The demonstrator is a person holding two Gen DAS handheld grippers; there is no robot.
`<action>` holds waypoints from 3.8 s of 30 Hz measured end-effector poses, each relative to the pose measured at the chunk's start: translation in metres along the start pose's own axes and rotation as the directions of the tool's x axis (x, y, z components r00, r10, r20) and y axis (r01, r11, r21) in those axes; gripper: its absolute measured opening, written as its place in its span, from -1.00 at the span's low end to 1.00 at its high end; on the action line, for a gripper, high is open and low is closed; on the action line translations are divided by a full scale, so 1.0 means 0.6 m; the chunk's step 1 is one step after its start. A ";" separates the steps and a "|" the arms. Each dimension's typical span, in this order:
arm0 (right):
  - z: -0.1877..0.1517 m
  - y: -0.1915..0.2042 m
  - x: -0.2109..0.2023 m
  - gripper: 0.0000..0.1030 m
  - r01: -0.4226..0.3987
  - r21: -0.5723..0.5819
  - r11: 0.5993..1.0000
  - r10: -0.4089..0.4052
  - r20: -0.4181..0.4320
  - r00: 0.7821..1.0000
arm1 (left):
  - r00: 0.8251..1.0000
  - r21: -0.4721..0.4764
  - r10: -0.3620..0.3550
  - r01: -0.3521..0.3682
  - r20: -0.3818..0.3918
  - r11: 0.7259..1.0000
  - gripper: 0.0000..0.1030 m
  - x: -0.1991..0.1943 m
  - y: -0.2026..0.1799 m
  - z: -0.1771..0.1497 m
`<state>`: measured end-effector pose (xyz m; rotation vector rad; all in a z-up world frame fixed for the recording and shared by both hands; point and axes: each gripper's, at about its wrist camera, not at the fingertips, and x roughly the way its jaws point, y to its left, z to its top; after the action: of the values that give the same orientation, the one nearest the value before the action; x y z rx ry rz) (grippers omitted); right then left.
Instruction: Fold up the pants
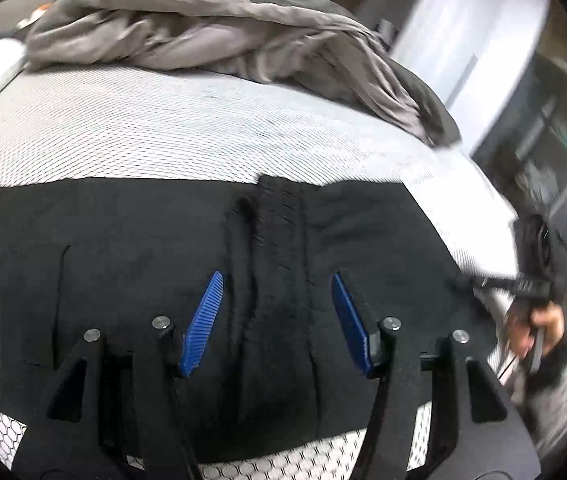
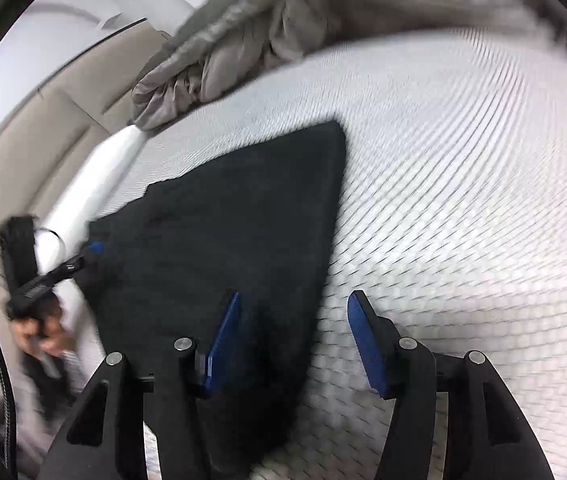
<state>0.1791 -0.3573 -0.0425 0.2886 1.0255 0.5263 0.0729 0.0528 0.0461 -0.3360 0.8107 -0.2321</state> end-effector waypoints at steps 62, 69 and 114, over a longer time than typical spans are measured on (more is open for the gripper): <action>0.040 0.141 0.054 -0.02 0.339 -0.273 0.900 -0.291 0.200 0.935 | 0.992 0.246 0.078 -0.051 -0.099 0.968 0.18 0.202 -0.231 0.027; 0.036 0.110 0.117 -0.03 0.494 -0.342 0.799 -0.483 0.124 0.867 | 0.987 0.273 0.095 -0.057 -0.128 0.960 -0.09 0.212 -0.191 0.023; 0.128 0.099 0.093 0.00 0.571 -0.077 0.818 -0.552 0.178 0.815 | 0.989 0.119 0.137 -0.129 -0.064 0.984 -0.40 0.207 -0.150 0.093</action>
<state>0.2519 -0.2761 -0.0175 -0.0982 0.8728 0.0239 0.1909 -0.0595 0.0330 -0.1653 0.8831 -0.1653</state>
